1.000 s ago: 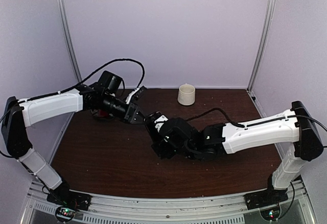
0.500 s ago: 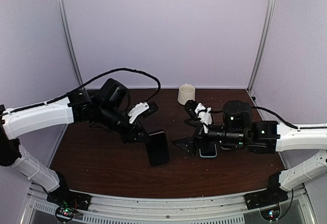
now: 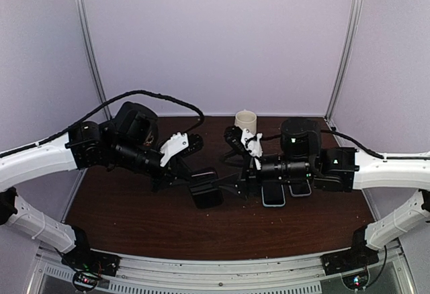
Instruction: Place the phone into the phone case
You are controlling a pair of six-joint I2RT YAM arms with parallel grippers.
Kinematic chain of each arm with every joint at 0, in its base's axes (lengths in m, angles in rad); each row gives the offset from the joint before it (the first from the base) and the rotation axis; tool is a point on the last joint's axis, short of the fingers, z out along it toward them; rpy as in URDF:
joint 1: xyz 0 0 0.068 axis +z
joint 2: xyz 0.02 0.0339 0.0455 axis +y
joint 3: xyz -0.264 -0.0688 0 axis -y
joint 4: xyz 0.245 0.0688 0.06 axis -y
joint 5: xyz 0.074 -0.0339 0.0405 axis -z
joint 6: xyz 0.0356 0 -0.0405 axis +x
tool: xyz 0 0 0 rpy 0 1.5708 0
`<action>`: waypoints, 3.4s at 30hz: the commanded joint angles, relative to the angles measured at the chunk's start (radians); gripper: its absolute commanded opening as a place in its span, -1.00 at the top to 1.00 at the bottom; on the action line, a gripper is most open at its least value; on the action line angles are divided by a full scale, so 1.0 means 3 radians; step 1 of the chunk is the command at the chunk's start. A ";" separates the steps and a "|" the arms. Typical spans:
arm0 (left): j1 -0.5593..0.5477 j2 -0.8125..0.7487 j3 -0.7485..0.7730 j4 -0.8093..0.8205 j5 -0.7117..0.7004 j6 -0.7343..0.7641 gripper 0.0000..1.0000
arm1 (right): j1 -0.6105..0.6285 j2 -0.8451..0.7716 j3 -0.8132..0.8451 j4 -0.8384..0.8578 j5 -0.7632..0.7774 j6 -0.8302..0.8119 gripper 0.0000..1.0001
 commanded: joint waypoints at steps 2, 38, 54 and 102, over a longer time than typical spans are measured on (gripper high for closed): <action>-0.0018 -0.0101 0.0038 0.0304 0.0056 0.0087 1.00 | -0.0014 0.0106 0.0093 -0.0092 -0.0053 -0.0112 -0.36; -0.0037 -0.0358 0.0049 0.0445 0.0387 0.0032 1.00 | -0.0123 0.0300 0.0134 -0.0394 -0.0283 -0.0096 -0.15; -0.0032 -0.0522 0.0101 0.0384 0.0322 -0.0068 -0.20 | -0.0294 -0.0028 0.0025 0.0074 -0.0732 0.0413 1.00; 0.0175 -0.0571 -0.0070 0.0422 -0.0705 -0.0308 -0.95 | -0.1427 0.2304 0.1337 -0.2203 0.0008 0.1751 0.11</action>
